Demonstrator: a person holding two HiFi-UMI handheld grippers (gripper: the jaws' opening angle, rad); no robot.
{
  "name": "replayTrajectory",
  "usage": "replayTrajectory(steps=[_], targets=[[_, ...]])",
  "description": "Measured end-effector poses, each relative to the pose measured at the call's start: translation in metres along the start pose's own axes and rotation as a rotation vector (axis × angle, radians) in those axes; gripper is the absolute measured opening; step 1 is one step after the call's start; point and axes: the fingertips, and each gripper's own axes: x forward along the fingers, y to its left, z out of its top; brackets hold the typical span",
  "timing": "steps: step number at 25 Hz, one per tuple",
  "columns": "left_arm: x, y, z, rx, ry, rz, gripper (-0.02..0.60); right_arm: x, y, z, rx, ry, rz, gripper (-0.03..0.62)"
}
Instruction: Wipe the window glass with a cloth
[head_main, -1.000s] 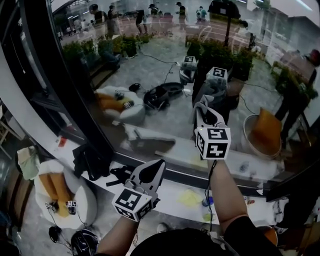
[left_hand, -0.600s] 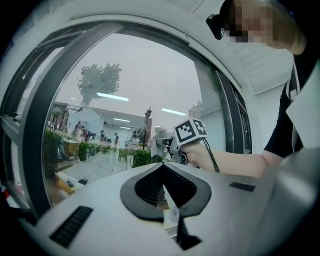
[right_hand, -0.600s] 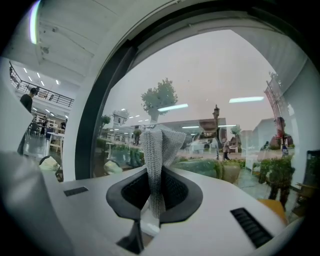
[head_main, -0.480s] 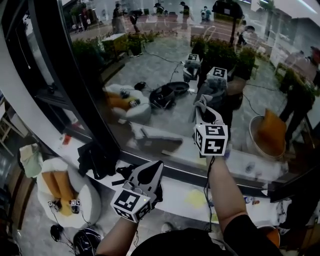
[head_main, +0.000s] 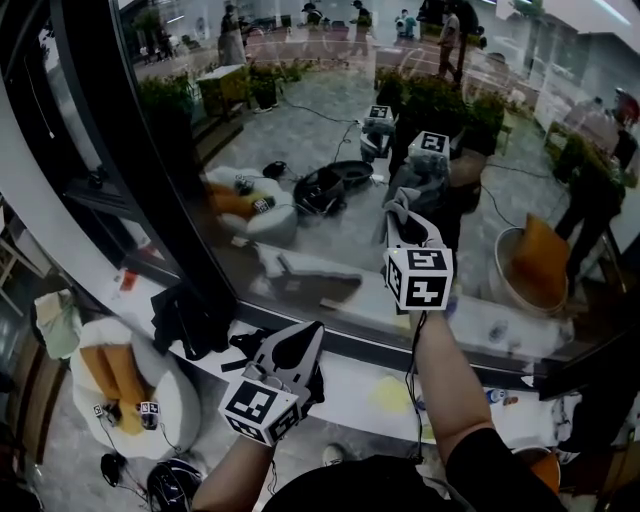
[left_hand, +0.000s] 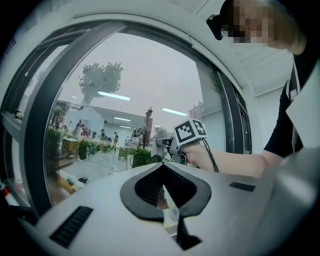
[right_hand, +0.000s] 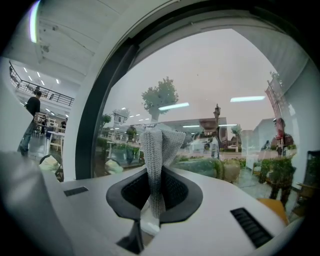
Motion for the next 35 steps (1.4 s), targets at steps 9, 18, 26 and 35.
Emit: replayTrajectory(steps=[9, 18, 26, 35], targets=[[-0.008, -0.001, -0.004, 0.011, -0.005, 0.005, 0.006, -0.002, 0.001, -0.006, 0.006, -0.004, 0.001, 0.052], [-0.011, -0.015, 0.003, 0.017, -0.008, 0.008, 0.006, -0.013, -0.007, -0.004, 0.033, 0.006, 0.009, 0.052], [-0.005, -0.022, 0.012, 0.013, -0.032, -0.016, 0.006, -0.04, 0.0, 0.015, 0.029, -0.047, 0.028, 0.052], [0.021, -0.04, 0.049, 0.081, -0.095, -0.101, 0.006, -0.06, -0.022, 0.067, -0.019, -0.106, -0.016, 0.052]])
